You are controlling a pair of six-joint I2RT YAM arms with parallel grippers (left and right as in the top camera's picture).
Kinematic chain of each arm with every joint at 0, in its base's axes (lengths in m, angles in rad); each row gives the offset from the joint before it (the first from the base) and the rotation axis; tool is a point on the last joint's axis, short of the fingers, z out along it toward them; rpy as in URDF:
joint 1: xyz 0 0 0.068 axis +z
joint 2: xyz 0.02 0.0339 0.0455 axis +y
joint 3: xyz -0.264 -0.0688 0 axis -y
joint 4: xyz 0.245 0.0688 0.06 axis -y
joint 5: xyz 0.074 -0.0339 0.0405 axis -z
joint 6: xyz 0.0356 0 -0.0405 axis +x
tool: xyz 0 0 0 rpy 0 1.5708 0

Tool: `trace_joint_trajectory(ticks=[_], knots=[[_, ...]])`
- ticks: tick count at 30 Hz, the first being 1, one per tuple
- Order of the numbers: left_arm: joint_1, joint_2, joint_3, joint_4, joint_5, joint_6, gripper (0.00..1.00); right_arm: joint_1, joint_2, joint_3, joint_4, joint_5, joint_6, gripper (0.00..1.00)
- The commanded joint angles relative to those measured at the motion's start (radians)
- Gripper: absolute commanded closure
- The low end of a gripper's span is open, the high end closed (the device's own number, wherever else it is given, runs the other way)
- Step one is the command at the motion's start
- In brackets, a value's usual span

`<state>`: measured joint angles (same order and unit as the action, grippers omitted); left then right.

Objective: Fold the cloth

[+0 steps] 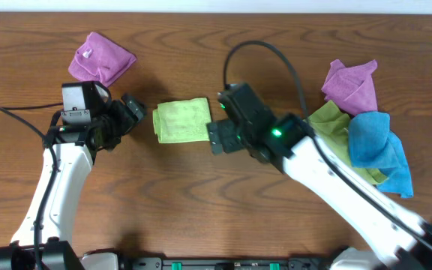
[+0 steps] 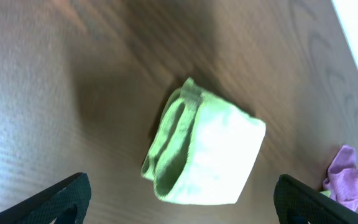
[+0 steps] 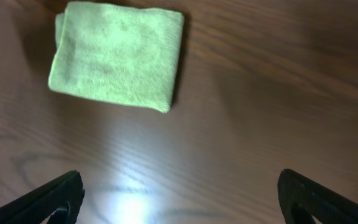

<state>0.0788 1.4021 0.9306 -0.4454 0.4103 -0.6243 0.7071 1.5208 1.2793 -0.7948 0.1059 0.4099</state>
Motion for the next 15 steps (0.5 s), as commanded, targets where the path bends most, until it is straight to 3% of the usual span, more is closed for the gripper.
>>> trace_joint_trajectory(ticks=[1,9,15], knots=[[0.006,-0.016,0.017,-0.018,0.036,0.007,0.05,-0.006,-0.113,-0.103,-0.009,0.051,-0.026,0.01],[0.001,-0.015,0.014,-0.041,0.095,-0.011,0.05,-0.031,-0.592,-0.510,-0.006,0.060,0.078,0.01],[-0.072,-0.012,0.014,-0.044,0.105,-0.013,0.05,-0.113,-0.904,-0.687,-0.006,0.094,0.115,0.01]])
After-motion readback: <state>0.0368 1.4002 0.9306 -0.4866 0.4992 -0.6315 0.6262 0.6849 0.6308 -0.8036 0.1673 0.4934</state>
